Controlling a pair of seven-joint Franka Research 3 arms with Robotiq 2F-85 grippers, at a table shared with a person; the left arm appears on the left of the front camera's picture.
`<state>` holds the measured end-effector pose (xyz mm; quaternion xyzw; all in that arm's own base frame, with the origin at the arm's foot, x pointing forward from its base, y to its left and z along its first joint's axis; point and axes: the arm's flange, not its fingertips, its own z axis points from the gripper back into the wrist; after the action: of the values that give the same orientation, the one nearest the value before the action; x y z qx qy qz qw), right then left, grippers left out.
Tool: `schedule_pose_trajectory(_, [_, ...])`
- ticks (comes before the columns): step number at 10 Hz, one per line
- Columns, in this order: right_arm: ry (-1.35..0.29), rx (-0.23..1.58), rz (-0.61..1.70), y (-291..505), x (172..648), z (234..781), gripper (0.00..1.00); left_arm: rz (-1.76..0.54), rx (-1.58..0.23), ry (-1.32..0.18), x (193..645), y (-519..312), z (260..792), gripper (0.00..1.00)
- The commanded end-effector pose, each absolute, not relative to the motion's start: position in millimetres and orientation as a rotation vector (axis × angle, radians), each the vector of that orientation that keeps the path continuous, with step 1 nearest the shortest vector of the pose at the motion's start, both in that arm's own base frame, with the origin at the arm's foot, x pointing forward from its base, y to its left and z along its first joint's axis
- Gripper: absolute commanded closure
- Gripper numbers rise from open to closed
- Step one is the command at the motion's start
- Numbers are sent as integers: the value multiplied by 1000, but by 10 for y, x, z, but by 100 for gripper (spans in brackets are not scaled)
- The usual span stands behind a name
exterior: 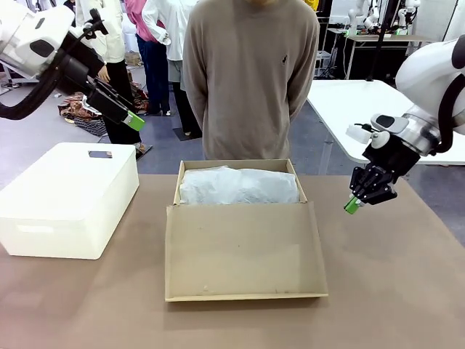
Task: Pack the shoes into the box.
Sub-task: Close the Shoes Box.
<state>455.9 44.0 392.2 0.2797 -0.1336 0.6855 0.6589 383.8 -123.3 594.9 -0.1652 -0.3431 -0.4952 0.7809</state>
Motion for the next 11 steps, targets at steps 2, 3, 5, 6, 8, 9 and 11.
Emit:
schedule_pose_trajectory(2, [-327,633,1532,531,4559,3837,100,-1075,-380,-748,3846,-1228,5944,0])
schedule_pose_trajectory(3, [-294,625,1499,508,4605,3915,100,-1075,-380,-748,3846,-1228,5944,0])
schedule_pose_trajectory(5, [-297,631,1551,487,4569,3862,100,-1075,-380,-748,3846,-1228,5944,0])
schedule_pose_trajectory(6, [-297,631,1551,487,4569,3862,100,-1075,-380,-748,3846,-1228,5944,0])
schedule_pose_trajectory(8, [-297,631,1551,487,4569,3862,100,-1075,-380,-748,3846,-1228,5944,0])
schedule_pose_trajectory(9, [-293,631,1544,501,4574,3864,100,-1075,-380,-748,3846,-1228,5944,0])
schedule_pose_trajectory(11, [-339,635,1513,554,4551,3784,100,-1075,-380,-748,3846,-1228,5944,0])
